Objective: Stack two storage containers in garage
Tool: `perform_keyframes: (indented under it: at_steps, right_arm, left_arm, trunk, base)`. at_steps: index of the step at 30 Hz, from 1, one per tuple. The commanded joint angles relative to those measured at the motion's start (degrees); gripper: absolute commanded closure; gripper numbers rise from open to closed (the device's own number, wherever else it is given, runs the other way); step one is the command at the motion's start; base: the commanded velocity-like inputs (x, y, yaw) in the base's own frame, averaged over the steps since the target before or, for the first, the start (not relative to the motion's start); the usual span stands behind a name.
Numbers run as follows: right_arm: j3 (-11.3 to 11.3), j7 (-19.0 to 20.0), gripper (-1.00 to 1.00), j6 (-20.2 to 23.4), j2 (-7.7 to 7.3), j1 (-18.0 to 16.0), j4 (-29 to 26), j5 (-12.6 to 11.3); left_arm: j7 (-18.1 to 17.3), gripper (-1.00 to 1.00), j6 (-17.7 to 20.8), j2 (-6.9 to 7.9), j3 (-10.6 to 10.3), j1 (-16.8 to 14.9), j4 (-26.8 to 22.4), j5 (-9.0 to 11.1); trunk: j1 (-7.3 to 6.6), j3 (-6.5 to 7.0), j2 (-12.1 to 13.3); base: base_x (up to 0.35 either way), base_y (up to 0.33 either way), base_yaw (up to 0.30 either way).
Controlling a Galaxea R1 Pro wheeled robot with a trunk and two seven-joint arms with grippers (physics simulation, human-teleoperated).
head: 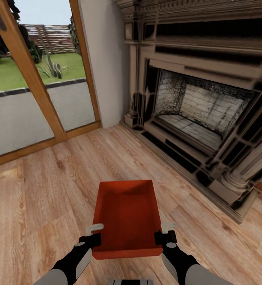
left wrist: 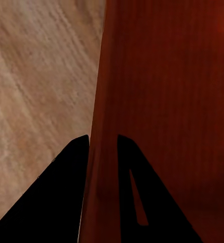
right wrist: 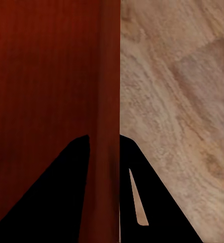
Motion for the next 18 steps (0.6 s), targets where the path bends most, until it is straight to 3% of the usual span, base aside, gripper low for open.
perform_keyframes:
  at_steps: [1, 18]
  right_arm:
    - [-0.1, -0.4, 1.00, -0.3, -0.01, 0.0, 0.1, -0.2]
    - [0.0, -0.4, 1.00, -0.3, -0.01, 0.0, 0.1, -0.2]
  left_arm:
    - [0.7, 1.00, 0.3, 0.06, -0.5, 0.0, -0.2, 0.3]
    - [0.7, 1.00, 0.3, 0.08, -0.5, 0.0, -0.1, 0.5]
  trunk:
    - [-0.23, 0.15, 0.4]
    - [-3.97, 3.20, 7.2]
  base:
    - [0.000, 0.000, 0.000]
    - [0.000, 0.000, 0.000]
